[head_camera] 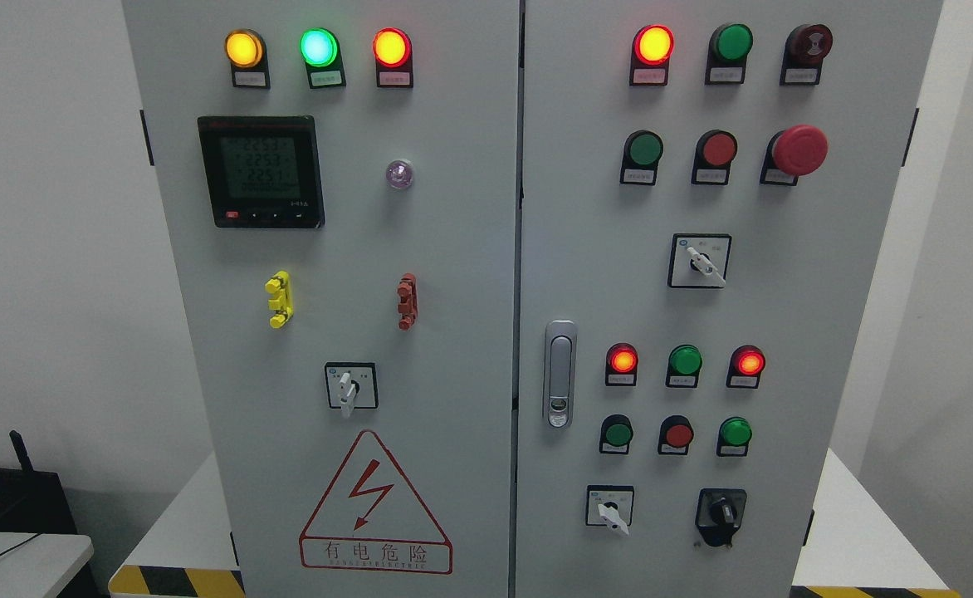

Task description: Turn on light switch 1

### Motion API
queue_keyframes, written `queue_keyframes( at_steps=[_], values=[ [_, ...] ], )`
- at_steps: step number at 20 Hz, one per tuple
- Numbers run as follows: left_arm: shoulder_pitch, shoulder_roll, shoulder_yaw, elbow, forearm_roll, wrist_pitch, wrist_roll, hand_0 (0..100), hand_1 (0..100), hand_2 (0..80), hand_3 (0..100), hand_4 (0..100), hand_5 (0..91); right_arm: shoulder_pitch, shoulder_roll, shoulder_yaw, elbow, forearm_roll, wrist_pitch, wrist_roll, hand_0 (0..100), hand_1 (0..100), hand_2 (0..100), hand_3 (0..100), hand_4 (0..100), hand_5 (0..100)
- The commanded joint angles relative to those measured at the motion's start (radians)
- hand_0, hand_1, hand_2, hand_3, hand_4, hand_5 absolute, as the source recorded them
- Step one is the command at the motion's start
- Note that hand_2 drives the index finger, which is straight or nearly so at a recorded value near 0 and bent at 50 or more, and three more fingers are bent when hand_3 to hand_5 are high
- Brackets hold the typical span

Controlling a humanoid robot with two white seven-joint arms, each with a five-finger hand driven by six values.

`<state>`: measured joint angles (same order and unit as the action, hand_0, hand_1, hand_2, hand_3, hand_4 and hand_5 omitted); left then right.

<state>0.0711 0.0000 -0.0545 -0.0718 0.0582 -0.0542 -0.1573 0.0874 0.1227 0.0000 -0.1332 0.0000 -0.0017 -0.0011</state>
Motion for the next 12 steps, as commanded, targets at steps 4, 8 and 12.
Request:
queue_keyframes(
  at_steps=[4, 8, 12],
  values=[
    [-0.001, 0.018, 0.001, -0.002, -0.001, 0.01, -0.001, 28, 0, 0.0, 0, 0, 0.0, 0.0, 0.0, 0.02, 0.0, -0.026, 0.0, 0.0, 12, 39, 0, 0, 0, 0],
    [0.001, 0.021, 0.002, -0.002, -0.001, 0.01, -0.001, 28, 0, 0.0, 0, 0, 0.0, 0.0, 0.0, 0.02, 0.0, -0.026, 0.0, 0.0, 12, 39, 0, 0, 0, 0],
    [0.003, 0.023, 0.008, -0.014, -0.001, 0.01, 0.01, 28, 0, 0.0, 0, 0, 0.0, 0.0, 0.0, 0.02, 0.0, -0.026, 0.0, 0.0, 12, 39, 0, 0, 0, 0]
  ],
)
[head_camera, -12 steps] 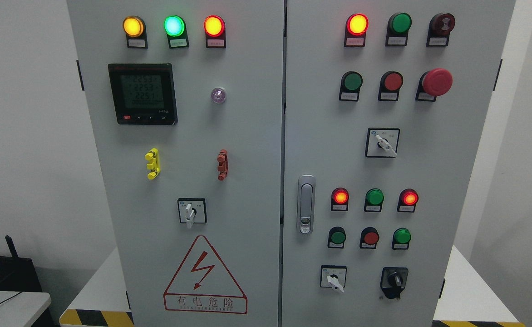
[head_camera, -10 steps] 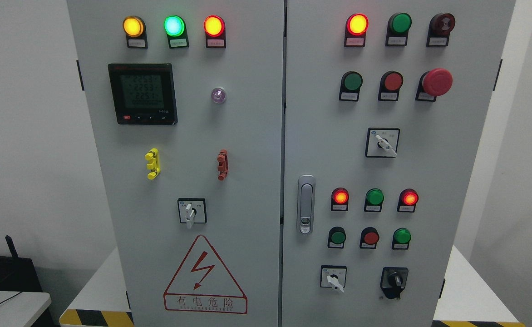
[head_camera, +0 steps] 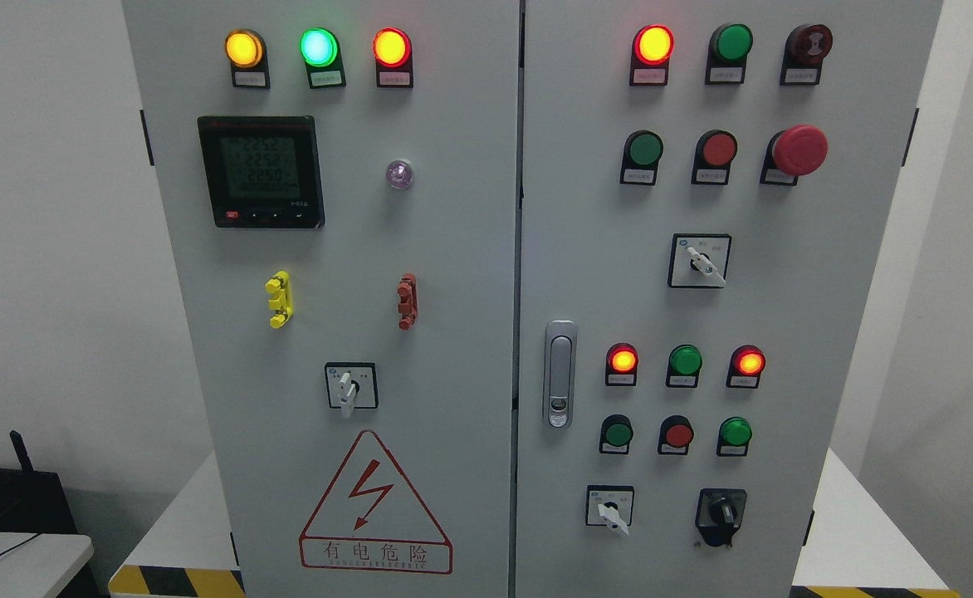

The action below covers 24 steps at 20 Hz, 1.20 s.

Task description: Turn on light switch 1

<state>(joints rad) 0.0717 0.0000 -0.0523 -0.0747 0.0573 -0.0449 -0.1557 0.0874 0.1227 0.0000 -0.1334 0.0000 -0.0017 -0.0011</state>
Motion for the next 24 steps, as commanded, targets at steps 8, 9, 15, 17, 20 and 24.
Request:
queue_keyframes(
  at_steps=[8, 9, 15, 17, 20, 24],
  values=[
    [0.111, 0.044, 0.228, -0.293, -0.192, 0.091, -0.002, 27, 0, 0.0, 0, 0, 0.0, 0.0, 0.0, 0.02, 0.0, -0.026, 0.0, 0.0, 12, 39, 0, 0, 0, 0],
    [0.124, 0.044, 0.261, -0.322, -0.226, 0.091, -0.002, 27, 0, 0.0, 0, 0, 0.0, 0.0, 0.0, 0.02, 0.001, -0.026, 0.0, 0.0, 12, 39, 0, 0, 0, 0],
    [0.168, 0.038, 0.416, -0.513, -0.258, 0.07, 0.005, 28, 0, 0.0, 0, 0, 0.0, 0.0, 0.0, 0.02, 0.0, -0.026, 0.0, 0.0, 12, 39, 0, 0, 0, 0],
    [0.183, 0.037, 0.494, -0.595, -0.257, 0.045, -0.002, 29, 0, 0.0, 0, 0, 0.0, 0.0, 0.0, 0.018, 0.0, -0.026, 0.0, 0.0, 12, 39, 0, 0, 0, 0],
    [0.226, 0.037, 0.558, -0.752, -0.257, 0.014, -0.03, 30, 0, 0.0, 0, 0, 0.0, 0.0, 0.0, 0.02, 0.0, -0.026, 0.0, 0.0, 12, 39, 0, 0, 0, 0],
    [0.253, 0.029, 0.658, -0.948, -0.255, -0.006, -0.053, 32, 0, 0.0, 0, 0, 0.0, 0.0, 0.0, 0.02, 0.0, -0.026, 0.0, 0.0, 12, 39, 0, 0, 0, 0]
  ],
)
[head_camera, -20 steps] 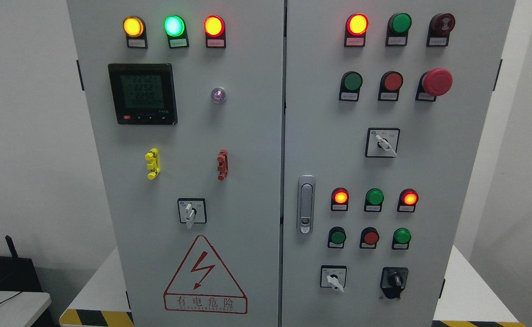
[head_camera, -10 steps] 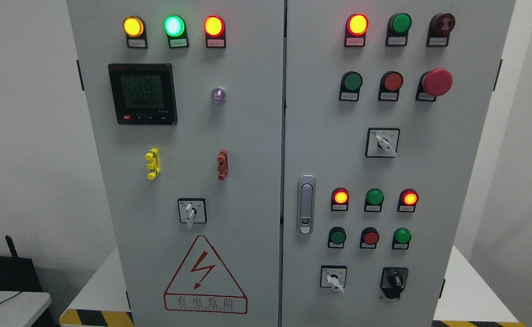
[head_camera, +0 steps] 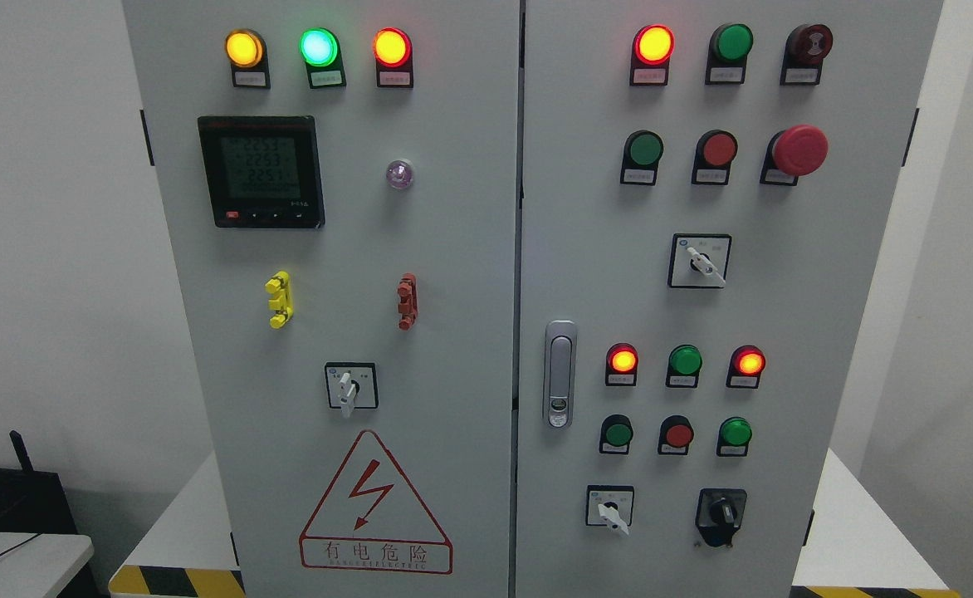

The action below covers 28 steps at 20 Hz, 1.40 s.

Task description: Turn on light switch 1

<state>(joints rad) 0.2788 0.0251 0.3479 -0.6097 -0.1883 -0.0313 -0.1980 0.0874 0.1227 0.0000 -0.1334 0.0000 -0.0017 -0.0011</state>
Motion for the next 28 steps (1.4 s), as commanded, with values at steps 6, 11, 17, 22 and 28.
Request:
queue_keyframes(
  at_steps=[6, 11, 17, 22, 28],
  values=[
    [0.052, 0.007, 0.348, -0.496, 0.0, -0.194, 0.043, 34, 0, 0.0, 0, 5, 0.0, 0.0, 0.0, 0.02, 0.0, -0.026, 0.0, 0.0, 12, 39, 0, 0, 0, 0],
    [0.049, 0.003, 0.399, -0.611, 0.041, -0.257, 0.043, 38, 0, 0.0, 9, 22, 0.0, 0.0, 0.0, 0.02, 0.0, -0.026, 0.0, 0.0, 12, 39, 0, 0, 0, 0],
    [0.054, 0.003, 0.405, -0.78, 0.119, -0.3, 0.026, 41, 0, 2.4, 28, 38, 0.0, 0.0, 0.0, 0.02, 0.0, -0.026, 0.0, 0.0, 12, 39, 0, 0, 0, 0],
    [0.052, 0.012, 0.401, -0.857, 0.147, -0.329, -0.101, 39, 0, 19.1, 43, 54, 19.8, 0.0, 0.0, 0.02, 0.0, -0.026, 0.0, 0.0, 12, 39, 0, 0, 0, 0],
    [-0.003, 0.061, 0.352, -0.86, 0.187, -0.375, -0.149, 33, 7, 22.5, 51, 60, 31.2, 0.0, 0.0, 0.02, 0.0, -0.026, 0.0, 0.0, 12, 39, 0, 0, 0, 0]
  ],
)
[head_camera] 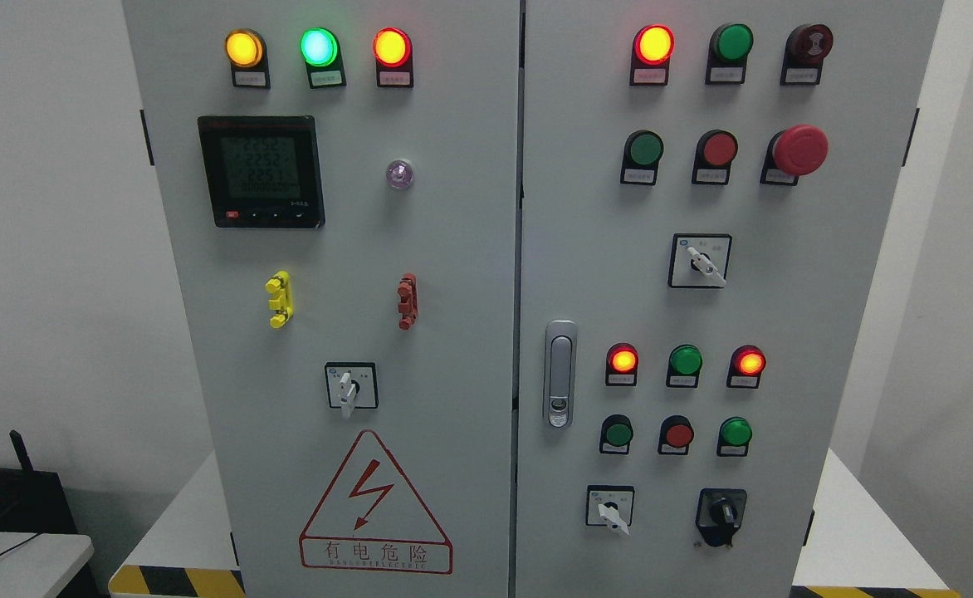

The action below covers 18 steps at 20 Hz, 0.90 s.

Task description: Turn on light switch 1

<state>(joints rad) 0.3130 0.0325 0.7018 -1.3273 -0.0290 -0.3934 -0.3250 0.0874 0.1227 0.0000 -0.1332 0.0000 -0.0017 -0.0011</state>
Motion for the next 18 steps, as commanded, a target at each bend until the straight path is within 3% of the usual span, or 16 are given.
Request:
queue_keyframes(
  at_steps=[1, 4, 11, 18],
  values=[
    [-0.044, 0.056, -0.014, -0.144, 0.04, -0.013, -0.034, 33, 9, 24.5, 53, 62, 35.5, 0.0, 0.0, 0.02, 0.0, -0.026, 0.0, 0.0, 12, 39, 0, 0, 0, 0],
    [-0.069, 0.073, -0.05, -0.153, 0.066, -0.03, -0.055, 32, 10, 26.8, 56, 64, 40.5, 0.0, 0.0, 0.02, 0.001, -0.026, 0.0, 0.0, 12, 39, 0, 0, 0, 0],
    [-0.083, 0.102, -0.154, -0.222, 0.064, -0.042, -0.036, 28, 19, 29.8, 61, 68, 52.0, 0.0, 0.0, 0.02, 0.0, -0.026, 0.0, 0.0, 12, 39, 0, 0, 0, 0],
    [-0.12, 0.107, -0.3, -0.289, 0.052, -0.028, 0.151, 24, 26, 30.7, 60, 68, 52.3, 0.0, 0.0, 0.02, 0.0, -0.026, 0.0, 0.0, 12, 39, 0, 0, 0, 0]
  ],
)
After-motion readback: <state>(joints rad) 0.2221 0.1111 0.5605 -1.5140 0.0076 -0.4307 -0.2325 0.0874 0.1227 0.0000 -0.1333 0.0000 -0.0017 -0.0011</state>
